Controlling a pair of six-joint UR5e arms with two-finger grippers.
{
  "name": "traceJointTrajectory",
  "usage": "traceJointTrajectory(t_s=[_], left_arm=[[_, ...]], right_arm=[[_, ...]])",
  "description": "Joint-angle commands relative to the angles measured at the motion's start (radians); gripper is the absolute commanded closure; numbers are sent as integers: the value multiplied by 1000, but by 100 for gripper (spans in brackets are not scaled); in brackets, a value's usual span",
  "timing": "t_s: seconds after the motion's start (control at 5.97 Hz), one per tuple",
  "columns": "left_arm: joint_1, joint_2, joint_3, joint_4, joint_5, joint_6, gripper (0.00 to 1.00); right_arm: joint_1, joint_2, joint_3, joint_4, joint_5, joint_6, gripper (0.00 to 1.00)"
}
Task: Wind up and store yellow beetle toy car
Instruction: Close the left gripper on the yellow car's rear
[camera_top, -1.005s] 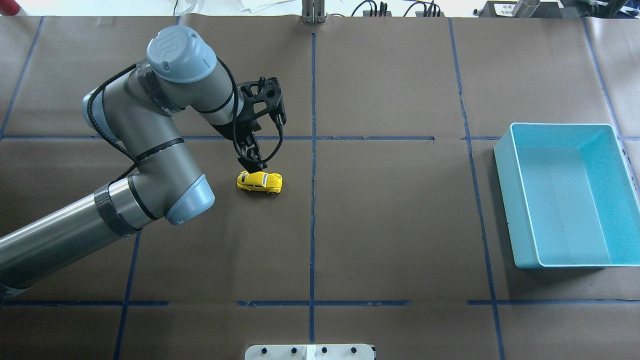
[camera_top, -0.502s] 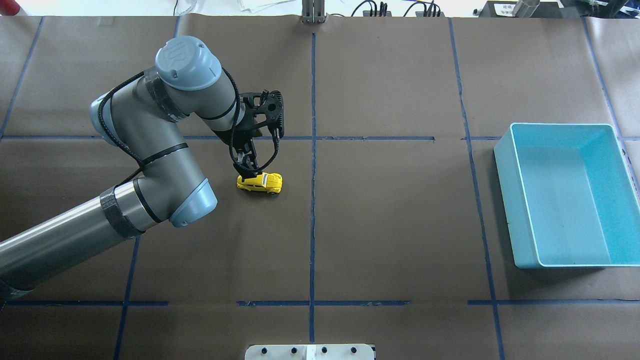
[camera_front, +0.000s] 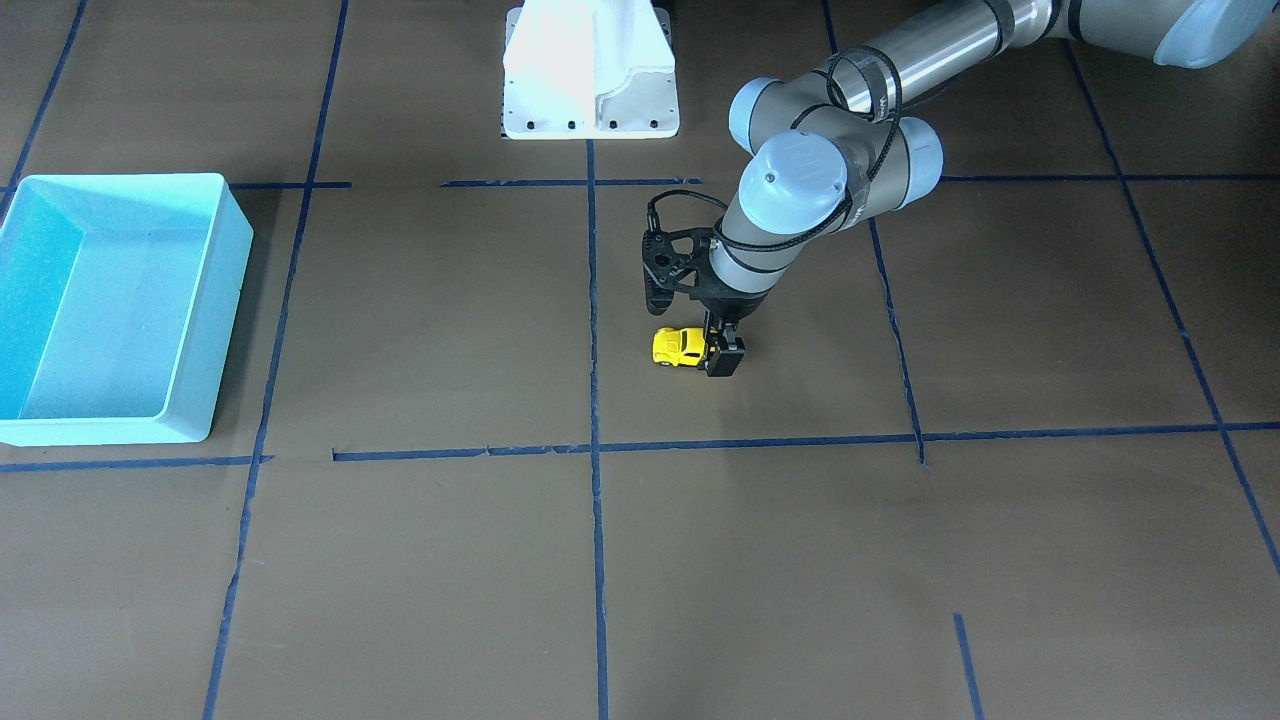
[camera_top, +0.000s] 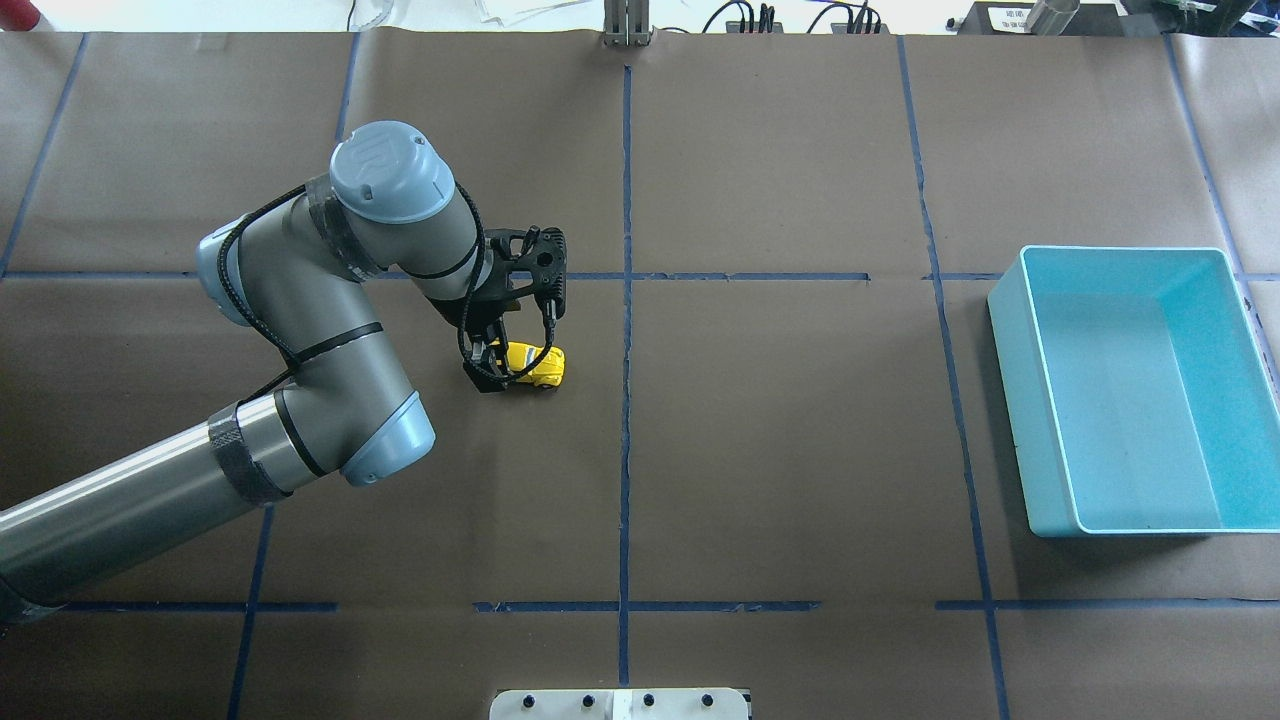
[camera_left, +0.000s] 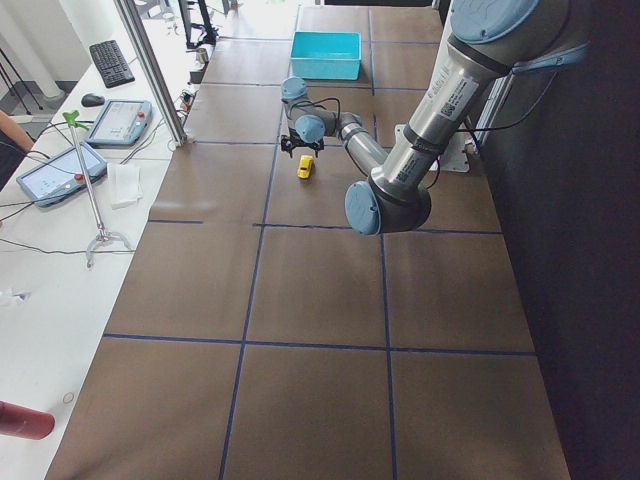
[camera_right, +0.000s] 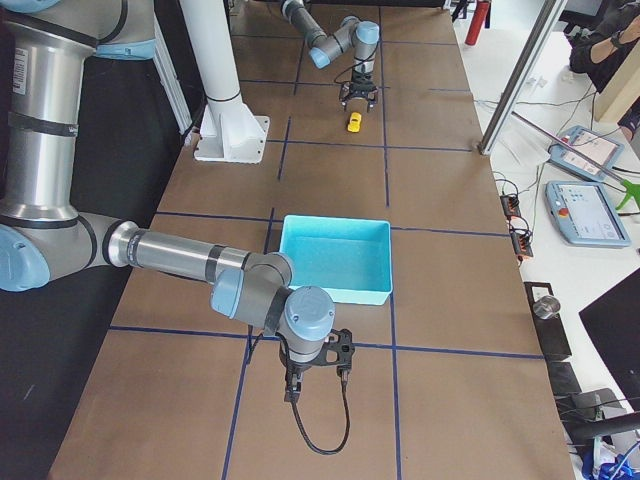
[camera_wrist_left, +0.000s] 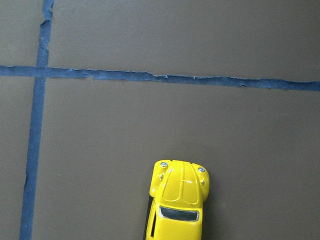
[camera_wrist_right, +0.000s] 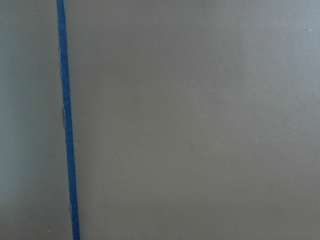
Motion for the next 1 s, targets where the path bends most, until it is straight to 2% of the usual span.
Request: traceJointTrajectory(t_s=[0.0,0.17,0.84], left_arm=[[8,1,15,-1,9,-2,0],[30,3,14,-4,72,-6,0],[48,0,34,-24,83,-6,3]], right_arm=[[0,0,1,0,1,2,0],[0,0,1,0,1,0,0],[0,0,1,0,1,0,0]])
